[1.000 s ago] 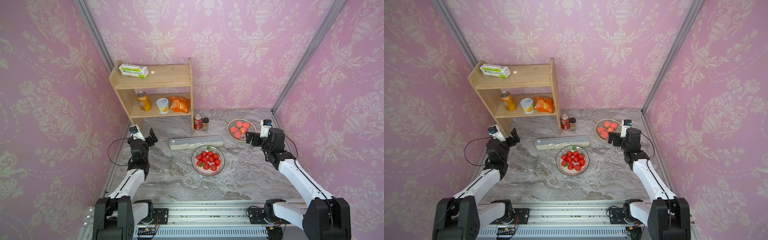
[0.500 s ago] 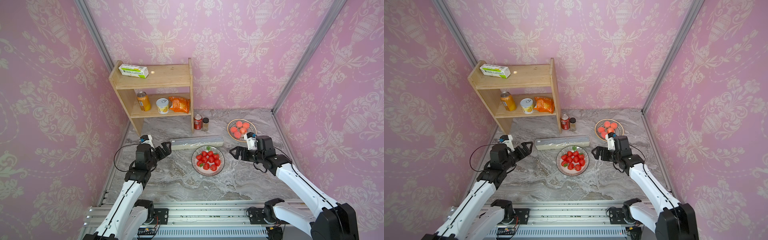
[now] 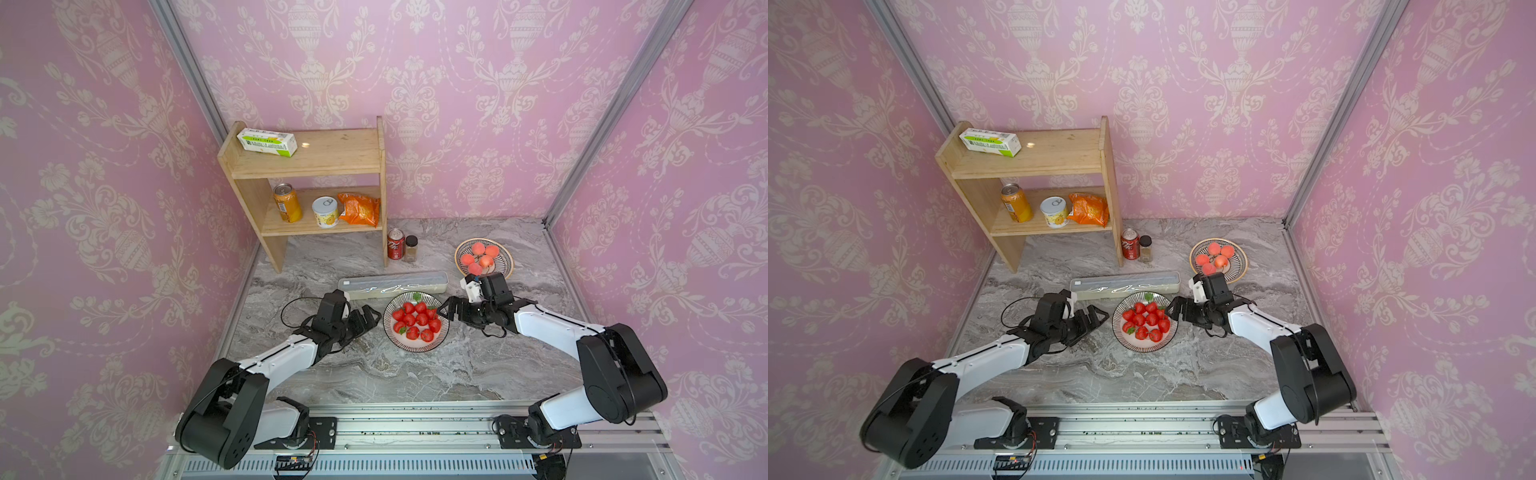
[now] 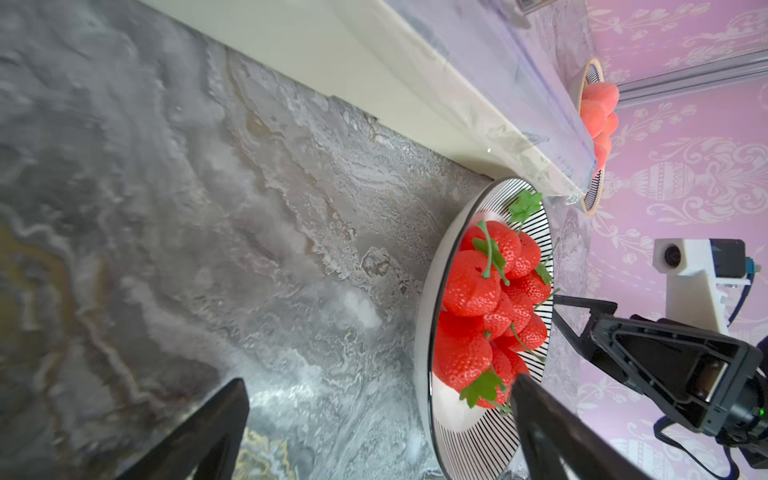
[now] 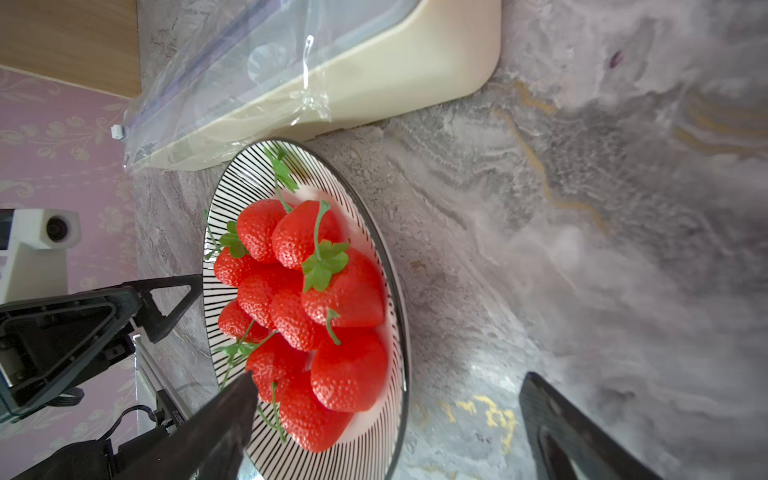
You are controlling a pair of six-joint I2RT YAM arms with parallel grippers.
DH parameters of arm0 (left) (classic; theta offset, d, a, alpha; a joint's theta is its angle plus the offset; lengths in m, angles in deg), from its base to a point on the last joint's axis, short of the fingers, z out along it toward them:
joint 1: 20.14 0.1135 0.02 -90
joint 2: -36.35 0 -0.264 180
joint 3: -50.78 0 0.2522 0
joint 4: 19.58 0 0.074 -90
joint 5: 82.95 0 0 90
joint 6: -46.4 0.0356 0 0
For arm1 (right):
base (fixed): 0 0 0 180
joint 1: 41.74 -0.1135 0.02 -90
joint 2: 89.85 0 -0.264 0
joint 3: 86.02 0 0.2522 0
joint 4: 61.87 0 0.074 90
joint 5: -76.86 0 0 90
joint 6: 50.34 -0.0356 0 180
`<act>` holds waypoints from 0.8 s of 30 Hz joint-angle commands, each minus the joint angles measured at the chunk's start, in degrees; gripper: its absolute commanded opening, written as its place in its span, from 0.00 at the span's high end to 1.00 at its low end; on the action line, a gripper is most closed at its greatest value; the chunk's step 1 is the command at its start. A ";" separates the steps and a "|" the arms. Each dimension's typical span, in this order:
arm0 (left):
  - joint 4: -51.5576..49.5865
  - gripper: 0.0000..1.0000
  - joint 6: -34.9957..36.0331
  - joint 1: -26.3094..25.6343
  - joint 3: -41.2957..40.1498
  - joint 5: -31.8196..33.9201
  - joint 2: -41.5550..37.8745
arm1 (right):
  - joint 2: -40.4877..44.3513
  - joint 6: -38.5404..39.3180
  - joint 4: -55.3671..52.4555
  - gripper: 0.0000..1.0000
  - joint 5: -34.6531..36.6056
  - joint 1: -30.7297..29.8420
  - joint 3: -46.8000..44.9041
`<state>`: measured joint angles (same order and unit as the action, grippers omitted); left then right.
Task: Wrap the plate with plastic wrap
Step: Move the plate to the center of the board.
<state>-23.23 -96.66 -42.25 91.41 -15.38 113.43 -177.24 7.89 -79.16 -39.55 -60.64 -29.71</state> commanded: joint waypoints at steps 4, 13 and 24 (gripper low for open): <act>17.09 0.01 -8.16 -3.91 2.84 -5.25 8.89 | -4.67 -4.55 7.29 0.00 -2.65 -3.05 4.00; 14.65 0.01 -8.51 -6.46 3.19 -4.86 9.27 | -5.16 -7.73 7.88 0.01 -4.26 -7.21 4.15; -3.96 0.01 -1.31 -5.62 4.61 1.29 0.89 | -5.88 -11.11 9.67 0.01 -3.38 -12.86 4.46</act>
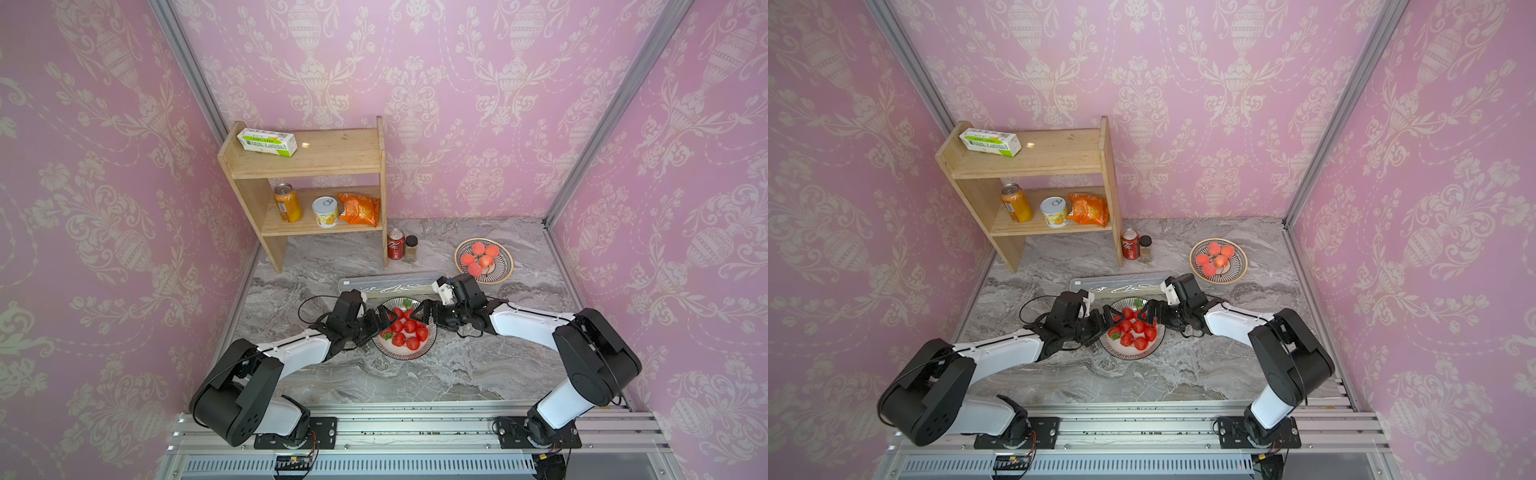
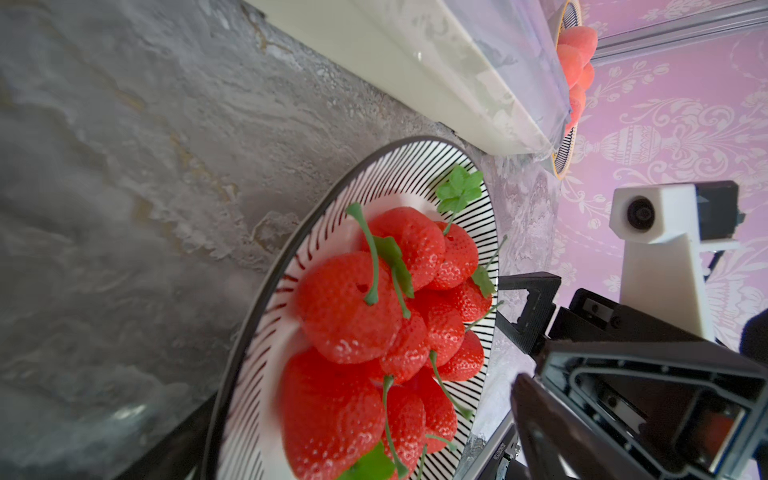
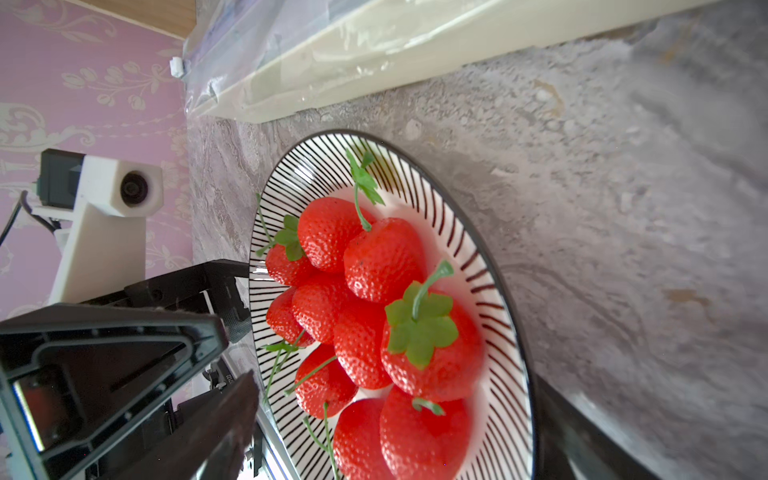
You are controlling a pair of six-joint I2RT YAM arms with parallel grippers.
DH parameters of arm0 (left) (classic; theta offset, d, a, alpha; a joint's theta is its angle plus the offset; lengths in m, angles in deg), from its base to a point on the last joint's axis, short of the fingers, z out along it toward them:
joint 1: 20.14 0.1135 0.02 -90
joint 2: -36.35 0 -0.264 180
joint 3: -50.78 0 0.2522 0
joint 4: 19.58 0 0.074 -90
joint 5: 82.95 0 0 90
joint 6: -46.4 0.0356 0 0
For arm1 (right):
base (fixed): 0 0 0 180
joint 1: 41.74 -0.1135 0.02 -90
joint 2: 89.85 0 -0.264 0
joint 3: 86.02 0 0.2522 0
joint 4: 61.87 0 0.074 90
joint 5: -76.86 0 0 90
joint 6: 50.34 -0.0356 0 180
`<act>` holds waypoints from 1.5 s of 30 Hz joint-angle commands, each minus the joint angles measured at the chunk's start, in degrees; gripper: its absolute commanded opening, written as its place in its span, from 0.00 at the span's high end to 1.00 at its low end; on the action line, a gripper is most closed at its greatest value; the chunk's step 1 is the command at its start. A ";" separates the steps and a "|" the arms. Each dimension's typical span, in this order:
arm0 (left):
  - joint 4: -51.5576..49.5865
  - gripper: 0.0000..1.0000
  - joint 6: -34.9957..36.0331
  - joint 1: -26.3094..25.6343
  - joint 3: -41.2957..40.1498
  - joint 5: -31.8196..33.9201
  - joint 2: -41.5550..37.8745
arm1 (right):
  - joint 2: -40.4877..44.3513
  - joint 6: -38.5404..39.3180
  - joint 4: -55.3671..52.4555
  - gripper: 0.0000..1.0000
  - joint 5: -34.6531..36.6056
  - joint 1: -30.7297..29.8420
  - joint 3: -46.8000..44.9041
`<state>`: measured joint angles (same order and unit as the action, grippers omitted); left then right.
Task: Wrap the plate with plastic wrap
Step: Move the plate to the center of the board, then pull the plastic wrap from the plastic wrap cutting box.
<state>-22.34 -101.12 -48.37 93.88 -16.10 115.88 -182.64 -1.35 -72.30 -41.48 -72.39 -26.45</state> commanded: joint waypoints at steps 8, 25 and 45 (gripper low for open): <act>-16.53 0.01 9.07 9.10 1.90 5.50 -10.44 | 3.92 3.77 -7.35 0.00 4.94 0.40 2.51; 11.76 0.09 -0.98 27.44 1.73 -14.38 1.28 | -0.66 -8.67 11.44 0.05 -4.20 11.13 1.92; 27.84 0.20 -9.61 26.38 2.03 -15.38 13.60 | -12.00 -12.30 17.19 0.29 -5.91 13.41 8.16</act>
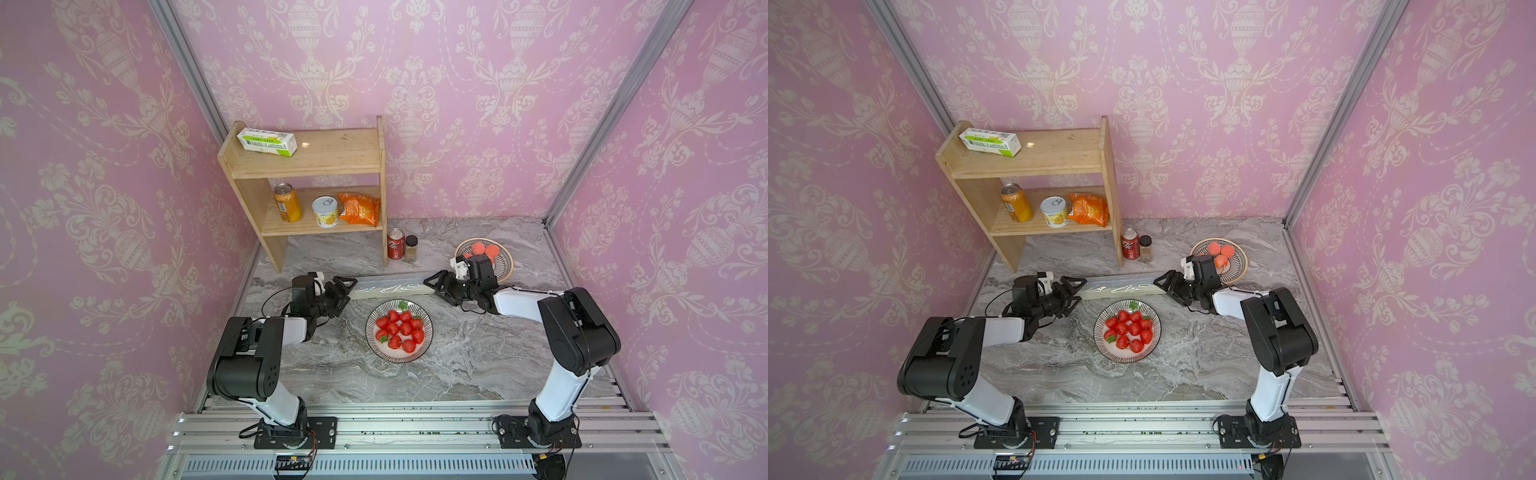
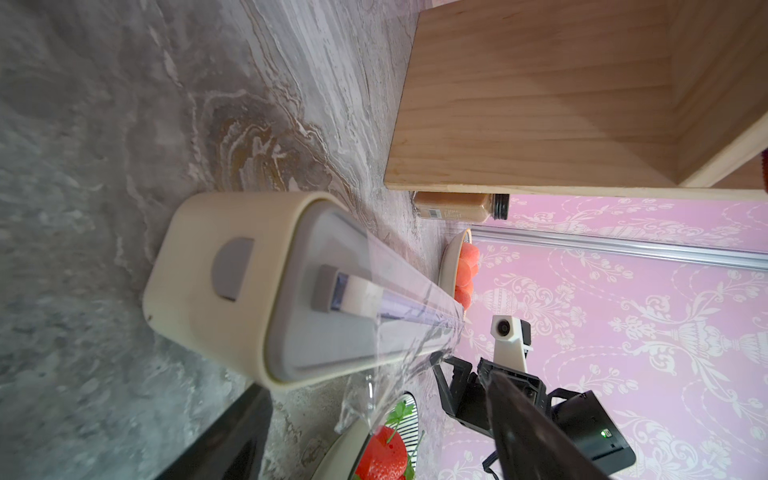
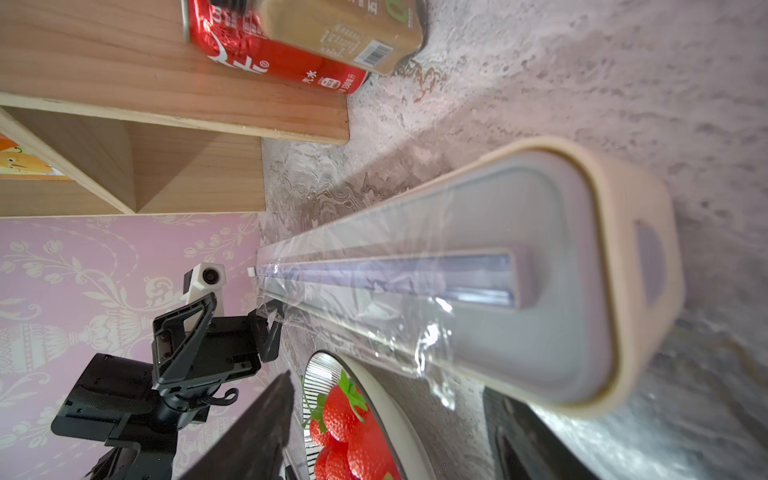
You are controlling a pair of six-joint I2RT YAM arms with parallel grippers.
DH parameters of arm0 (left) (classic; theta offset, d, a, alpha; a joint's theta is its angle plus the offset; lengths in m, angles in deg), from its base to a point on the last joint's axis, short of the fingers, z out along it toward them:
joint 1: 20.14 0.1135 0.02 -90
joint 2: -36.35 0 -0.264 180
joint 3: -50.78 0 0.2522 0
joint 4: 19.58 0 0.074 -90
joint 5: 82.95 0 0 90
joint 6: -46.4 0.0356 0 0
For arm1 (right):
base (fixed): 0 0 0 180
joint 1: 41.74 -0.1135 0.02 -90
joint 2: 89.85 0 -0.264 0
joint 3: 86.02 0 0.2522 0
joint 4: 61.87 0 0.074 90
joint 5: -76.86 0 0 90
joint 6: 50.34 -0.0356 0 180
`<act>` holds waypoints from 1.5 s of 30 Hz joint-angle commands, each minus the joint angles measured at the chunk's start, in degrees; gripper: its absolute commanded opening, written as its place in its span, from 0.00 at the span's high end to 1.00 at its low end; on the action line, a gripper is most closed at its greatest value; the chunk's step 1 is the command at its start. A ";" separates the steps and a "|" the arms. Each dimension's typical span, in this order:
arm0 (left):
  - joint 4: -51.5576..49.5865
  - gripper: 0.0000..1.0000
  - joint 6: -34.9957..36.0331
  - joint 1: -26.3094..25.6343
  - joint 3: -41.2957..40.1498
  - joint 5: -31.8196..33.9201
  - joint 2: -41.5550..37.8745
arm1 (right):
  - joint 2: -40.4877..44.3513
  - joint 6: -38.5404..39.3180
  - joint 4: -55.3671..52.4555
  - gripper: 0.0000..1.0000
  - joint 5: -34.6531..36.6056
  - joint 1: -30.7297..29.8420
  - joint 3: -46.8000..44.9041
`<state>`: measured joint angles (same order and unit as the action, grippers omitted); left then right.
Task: Wrap the plate with plastic wrap
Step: Pull the plastic wrap from the plastic wrap cutting box.
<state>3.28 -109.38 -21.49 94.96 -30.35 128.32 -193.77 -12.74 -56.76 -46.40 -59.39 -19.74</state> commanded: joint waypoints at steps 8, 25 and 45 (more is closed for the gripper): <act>7.70 0.39 -4.58 -0.90 1.11 -1.60 5.16 | -2.43 -1.56 2.19 0.40 -1.24 0.64 2.16; 13.42 0.90 -6.41 -1.91 1.93 -0.67 8.28 | -3.96 -2.57 2.46 0.44 -1.20 1.04 3.87; 8.11 1.00 -2.97 -2.06 2.99 -0.13 5.25 | -7.89 -6.63 0.93 0.74 -1.37 1.12 8.97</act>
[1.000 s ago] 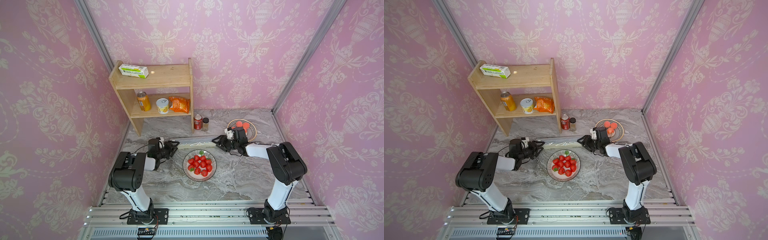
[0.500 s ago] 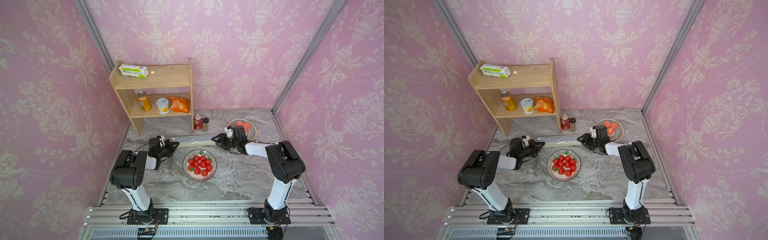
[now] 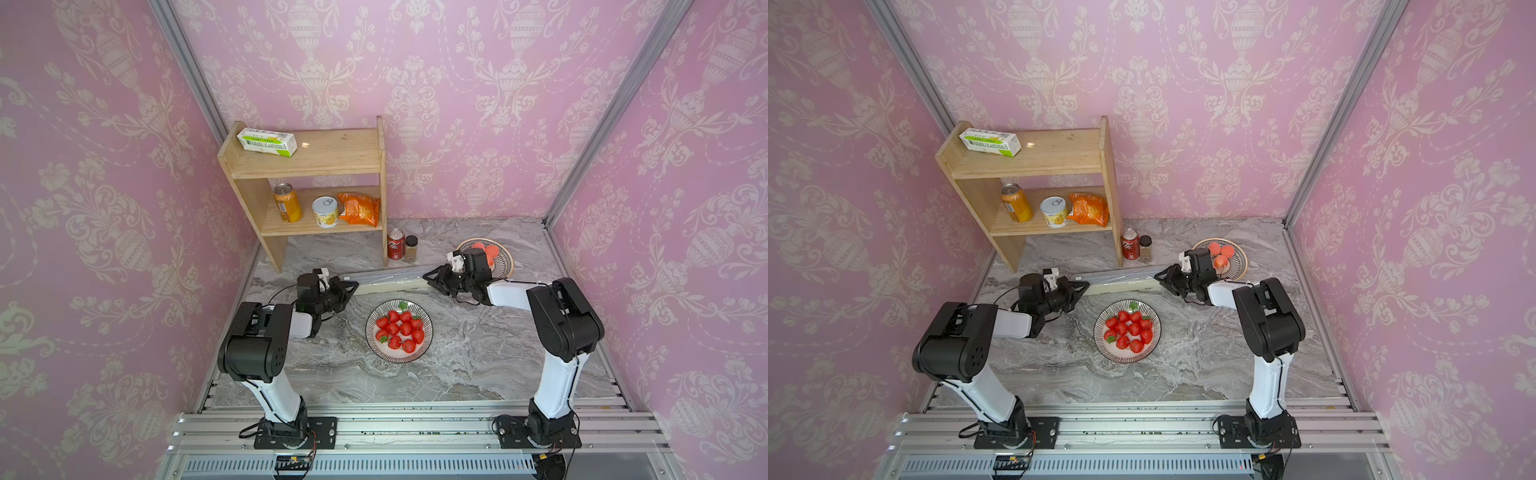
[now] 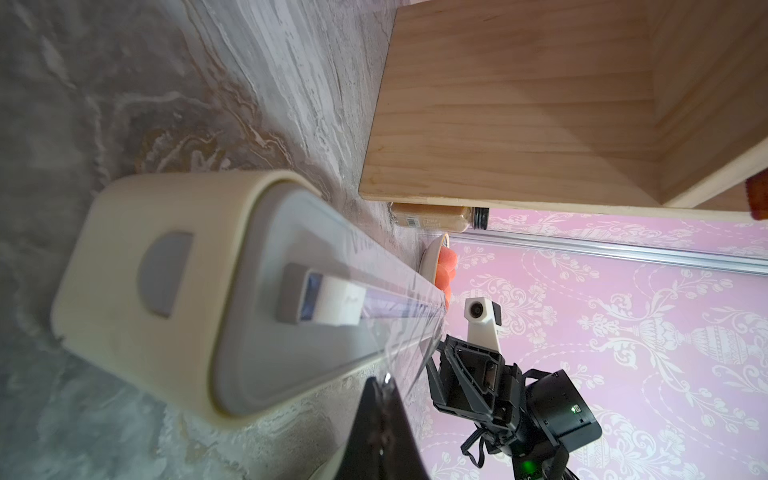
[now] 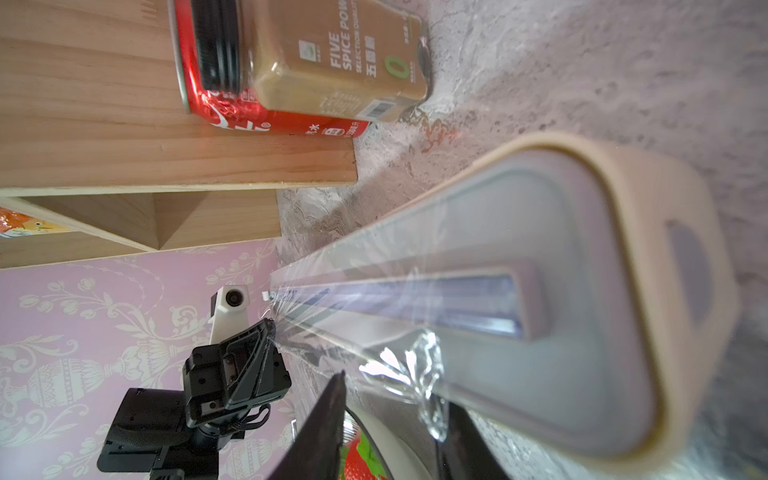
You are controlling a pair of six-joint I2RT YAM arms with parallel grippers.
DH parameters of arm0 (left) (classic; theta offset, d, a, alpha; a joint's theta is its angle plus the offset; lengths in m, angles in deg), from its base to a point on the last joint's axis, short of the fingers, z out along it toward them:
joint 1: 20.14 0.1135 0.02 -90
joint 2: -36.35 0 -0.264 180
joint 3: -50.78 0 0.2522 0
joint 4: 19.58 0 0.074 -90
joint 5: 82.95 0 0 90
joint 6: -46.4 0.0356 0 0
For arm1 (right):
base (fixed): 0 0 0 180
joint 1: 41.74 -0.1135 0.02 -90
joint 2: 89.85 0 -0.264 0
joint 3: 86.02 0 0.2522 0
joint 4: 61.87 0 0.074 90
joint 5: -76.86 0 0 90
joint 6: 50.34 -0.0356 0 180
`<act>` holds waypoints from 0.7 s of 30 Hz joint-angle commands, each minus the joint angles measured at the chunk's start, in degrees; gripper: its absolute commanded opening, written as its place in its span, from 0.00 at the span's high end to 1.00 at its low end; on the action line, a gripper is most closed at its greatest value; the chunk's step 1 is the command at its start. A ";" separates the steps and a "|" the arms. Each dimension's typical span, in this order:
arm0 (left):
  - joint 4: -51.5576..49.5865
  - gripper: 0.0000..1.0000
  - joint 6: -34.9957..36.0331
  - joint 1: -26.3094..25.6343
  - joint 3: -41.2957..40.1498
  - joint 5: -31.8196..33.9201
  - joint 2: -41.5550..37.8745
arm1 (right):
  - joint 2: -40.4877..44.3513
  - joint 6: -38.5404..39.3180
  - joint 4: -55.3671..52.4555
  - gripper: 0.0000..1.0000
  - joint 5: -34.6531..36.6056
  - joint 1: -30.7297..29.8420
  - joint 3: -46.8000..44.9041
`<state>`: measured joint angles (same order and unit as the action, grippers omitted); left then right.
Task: Wrap the plate with plastic wrap
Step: Pull the plastic wrap from the plastic wrap cutting box.
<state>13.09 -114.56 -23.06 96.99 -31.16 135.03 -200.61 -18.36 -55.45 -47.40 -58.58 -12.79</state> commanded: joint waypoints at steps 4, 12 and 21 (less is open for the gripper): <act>-2.23 1.00 2.81 -0.51 1.12 0.69 -2.41 | -0.08 -0.89 0.53 1.00 0.13 0.32 2.13; -16.78 1.00 9.89 -0.69 4.37 2.26 -11.26 | 6.78 2.54 -2.03 1.00 0.82 0.33 1.53; -24.55 1.00 11.31 -0.69 7.85 2.26 -16.87 | 11.40 3.10 -3.43 1.00 0.52 0.32 2.75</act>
<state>-8.15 -105.75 -23.46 102.69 -29.94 120.21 -191.06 -16.92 -58.03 -46.85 -58.60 -11.77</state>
